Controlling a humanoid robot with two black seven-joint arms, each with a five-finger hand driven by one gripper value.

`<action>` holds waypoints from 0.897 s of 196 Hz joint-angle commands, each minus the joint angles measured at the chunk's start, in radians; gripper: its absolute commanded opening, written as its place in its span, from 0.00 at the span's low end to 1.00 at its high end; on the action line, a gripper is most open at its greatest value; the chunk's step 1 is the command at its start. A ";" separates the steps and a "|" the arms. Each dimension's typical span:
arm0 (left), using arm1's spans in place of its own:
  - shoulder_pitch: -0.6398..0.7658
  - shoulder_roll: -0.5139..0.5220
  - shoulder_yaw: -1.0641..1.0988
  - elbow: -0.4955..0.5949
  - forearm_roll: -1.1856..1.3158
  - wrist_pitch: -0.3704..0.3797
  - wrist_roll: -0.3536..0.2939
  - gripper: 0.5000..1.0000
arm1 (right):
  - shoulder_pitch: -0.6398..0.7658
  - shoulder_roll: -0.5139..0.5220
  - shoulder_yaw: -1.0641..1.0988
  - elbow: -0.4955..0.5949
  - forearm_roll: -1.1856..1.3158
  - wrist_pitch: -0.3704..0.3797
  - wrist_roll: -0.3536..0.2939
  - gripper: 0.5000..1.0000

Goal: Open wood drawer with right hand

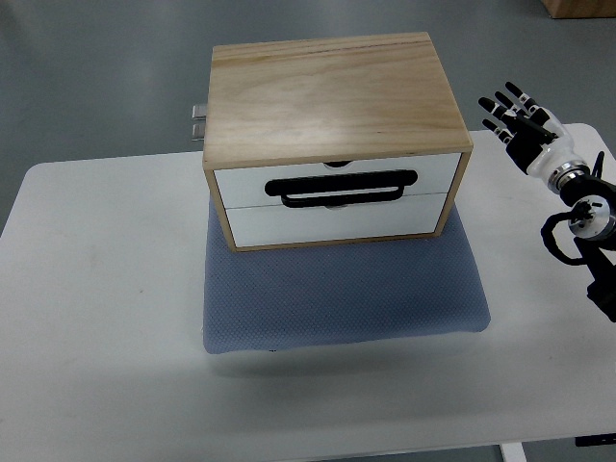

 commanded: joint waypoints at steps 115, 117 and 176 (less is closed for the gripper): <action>0.000 0.000 0.000 0.000 0.000 0.000 0.000 1.00 | 0.008 -0.036 0.016 0.002 0.008 -0.002 0.000 0.91; 0.000 0.000 0.000 0.000 0.000 0.000 0.000 1.00 | 0.009 -0.039 0.016 0.004 0.008 -0.002 0.000 0.91; 0.000 0.000 0.000 0.000 0.000 0.000 0.000 1.00 | 0.023 -0.174 -0.020 0.053 0.045 0.058 0.003 0.90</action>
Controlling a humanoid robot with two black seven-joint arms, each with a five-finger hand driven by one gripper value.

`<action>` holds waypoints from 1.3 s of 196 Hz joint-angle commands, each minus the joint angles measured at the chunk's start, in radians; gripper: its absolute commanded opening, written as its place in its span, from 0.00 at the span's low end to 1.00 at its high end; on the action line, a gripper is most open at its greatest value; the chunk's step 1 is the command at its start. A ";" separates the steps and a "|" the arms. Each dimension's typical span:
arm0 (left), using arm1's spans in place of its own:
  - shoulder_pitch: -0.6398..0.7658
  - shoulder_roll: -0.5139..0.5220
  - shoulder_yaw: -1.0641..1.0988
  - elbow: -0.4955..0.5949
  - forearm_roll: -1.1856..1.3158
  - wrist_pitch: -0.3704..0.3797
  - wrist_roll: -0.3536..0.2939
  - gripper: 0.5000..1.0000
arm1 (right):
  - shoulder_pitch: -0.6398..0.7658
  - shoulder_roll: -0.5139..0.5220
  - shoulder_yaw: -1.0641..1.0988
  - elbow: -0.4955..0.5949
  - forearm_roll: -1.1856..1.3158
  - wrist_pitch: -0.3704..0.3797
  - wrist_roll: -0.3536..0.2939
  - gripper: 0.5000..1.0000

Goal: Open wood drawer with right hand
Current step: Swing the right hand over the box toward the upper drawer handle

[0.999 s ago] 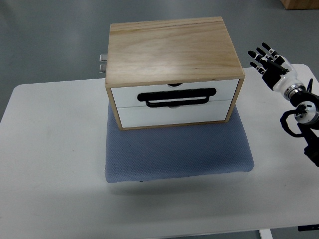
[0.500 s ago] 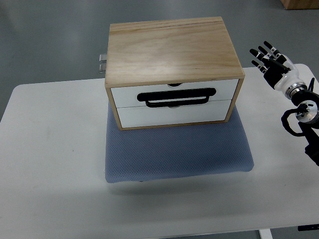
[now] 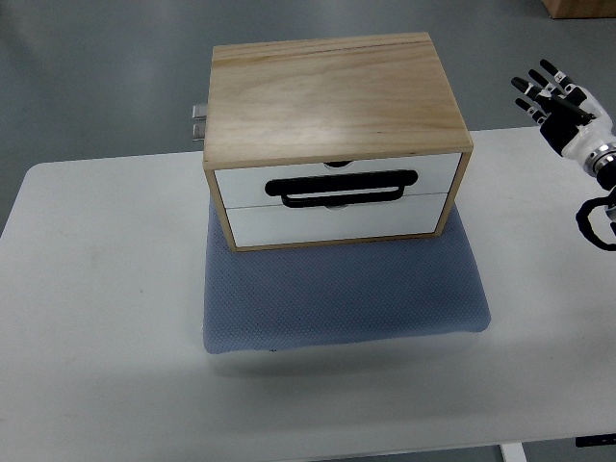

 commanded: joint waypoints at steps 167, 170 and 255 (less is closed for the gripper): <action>0.000 0.000 0.000 0.000 0.000 0.000 0.000 1.00 | 0.767 -0.525 -1.142 0.563 0.103 0.069 0.006 0.90; 0.000 0.000 0.000 0.000 0.000 0.000 0.000 1.00 | 0.782 -0.525 -1.161 0.569 0.103 0.074 0.006 0.90; 0.000 0.000 0.000 0.000 0.000 0.002 0.000 1.00 | 1.204 -0.423 -1.589 0.724 0.103 0.097 -0.002 0.90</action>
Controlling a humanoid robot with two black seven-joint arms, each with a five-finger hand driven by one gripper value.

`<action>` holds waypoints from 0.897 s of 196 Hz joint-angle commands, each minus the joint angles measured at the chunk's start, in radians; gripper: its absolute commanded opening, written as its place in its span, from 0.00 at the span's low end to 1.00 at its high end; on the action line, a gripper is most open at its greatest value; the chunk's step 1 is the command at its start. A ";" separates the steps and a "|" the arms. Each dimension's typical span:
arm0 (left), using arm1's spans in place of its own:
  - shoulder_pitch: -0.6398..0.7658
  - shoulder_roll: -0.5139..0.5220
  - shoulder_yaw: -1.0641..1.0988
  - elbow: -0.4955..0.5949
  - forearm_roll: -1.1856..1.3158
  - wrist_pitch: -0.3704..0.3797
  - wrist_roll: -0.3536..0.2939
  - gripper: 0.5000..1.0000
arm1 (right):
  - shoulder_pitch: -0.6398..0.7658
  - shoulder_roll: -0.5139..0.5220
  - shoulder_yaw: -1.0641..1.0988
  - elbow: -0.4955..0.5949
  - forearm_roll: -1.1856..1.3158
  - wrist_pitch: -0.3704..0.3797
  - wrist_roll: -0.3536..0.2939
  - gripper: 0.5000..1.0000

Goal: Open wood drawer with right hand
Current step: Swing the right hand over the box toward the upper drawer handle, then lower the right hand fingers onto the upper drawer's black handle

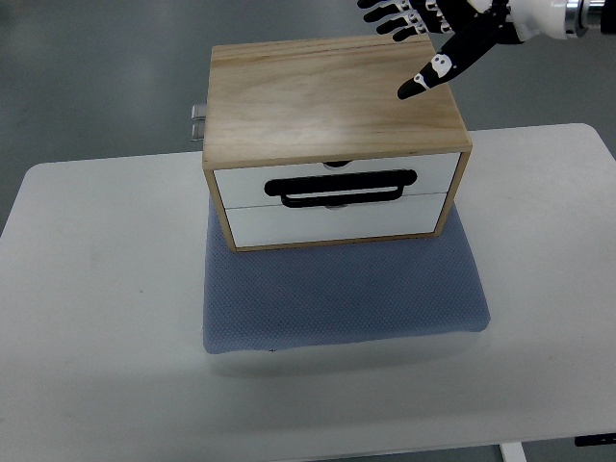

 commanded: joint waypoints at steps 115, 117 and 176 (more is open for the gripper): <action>0.000 0.000 0.000 0.000 0.000 0.000 0.000 1.00 | 0.188 0.268 -0.329 0.065 -0.002 0.005 -0.030 0.90; 0.000 0.000 0.000 0.000 0.000 0.000 0.000 1.00 | 0.188 0.273 -0.329 0.065 -0.002 0.005 -0.031 0.90; 0.000 0.000 0.000 0.000 0.000 0.000 0.000 1.00 | 0.167 0.296 -0.329 0.075 -0.002 0.033 -0.046 0.90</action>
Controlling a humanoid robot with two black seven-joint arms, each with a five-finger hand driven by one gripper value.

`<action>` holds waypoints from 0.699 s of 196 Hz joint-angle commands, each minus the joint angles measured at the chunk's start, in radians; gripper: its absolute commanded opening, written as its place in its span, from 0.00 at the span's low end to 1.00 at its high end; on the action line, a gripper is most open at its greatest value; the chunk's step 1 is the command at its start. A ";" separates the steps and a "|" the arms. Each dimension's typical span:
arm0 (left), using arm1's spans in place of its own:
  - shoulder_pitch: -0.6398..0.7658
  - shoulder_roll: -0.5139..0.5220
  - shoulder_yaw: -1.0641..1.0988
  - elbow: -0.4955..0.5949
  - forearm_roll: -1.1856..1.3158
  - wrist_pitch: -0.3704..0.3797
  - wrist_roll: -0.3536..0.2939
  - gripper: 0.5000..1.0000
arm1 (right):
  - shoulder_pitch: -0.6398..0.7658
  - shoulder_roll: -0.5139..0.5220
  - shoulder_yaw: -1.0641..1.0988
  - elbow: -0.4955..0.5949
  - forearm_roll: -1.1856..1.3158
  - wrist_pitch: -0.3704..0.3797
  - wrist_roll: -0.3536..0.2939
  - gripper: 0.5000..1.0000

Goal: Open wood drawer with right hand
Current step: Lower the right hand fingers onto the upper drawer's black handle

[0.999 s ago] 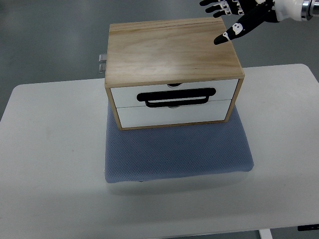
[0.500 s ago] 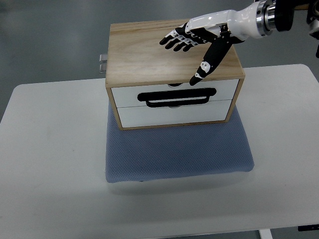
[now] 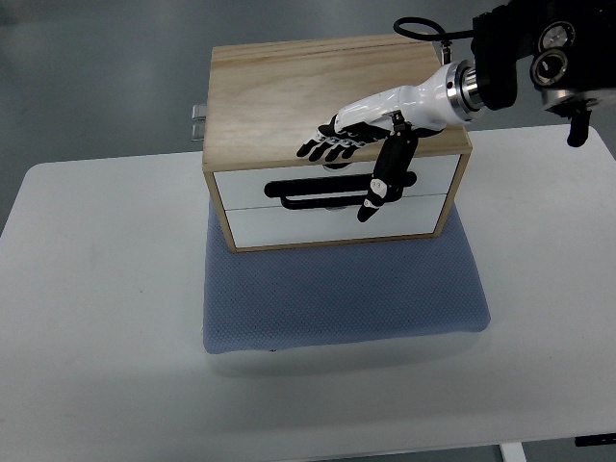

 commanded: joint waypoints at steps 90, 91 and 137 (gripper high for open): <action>0.000 0.000 0.000 0.000 0.000 0.000 0.000 1.00 | -0.023 -0.008 -0.004 0.005 -0.001 0.020 -0.003 0.90; 0.000 0.000 0.000 0.000 0.000 0.000 0.000 1.00 | -0.023 -0.006 -0.004 0.005 -0.001 0.020 -0.003 0.90; 0.000 0.000 0.000 0.000 0.000 0.001 0.000 1.00 | -0.034 0.000 -0.004 0.003 -0.001 0.020 -0.005 0.90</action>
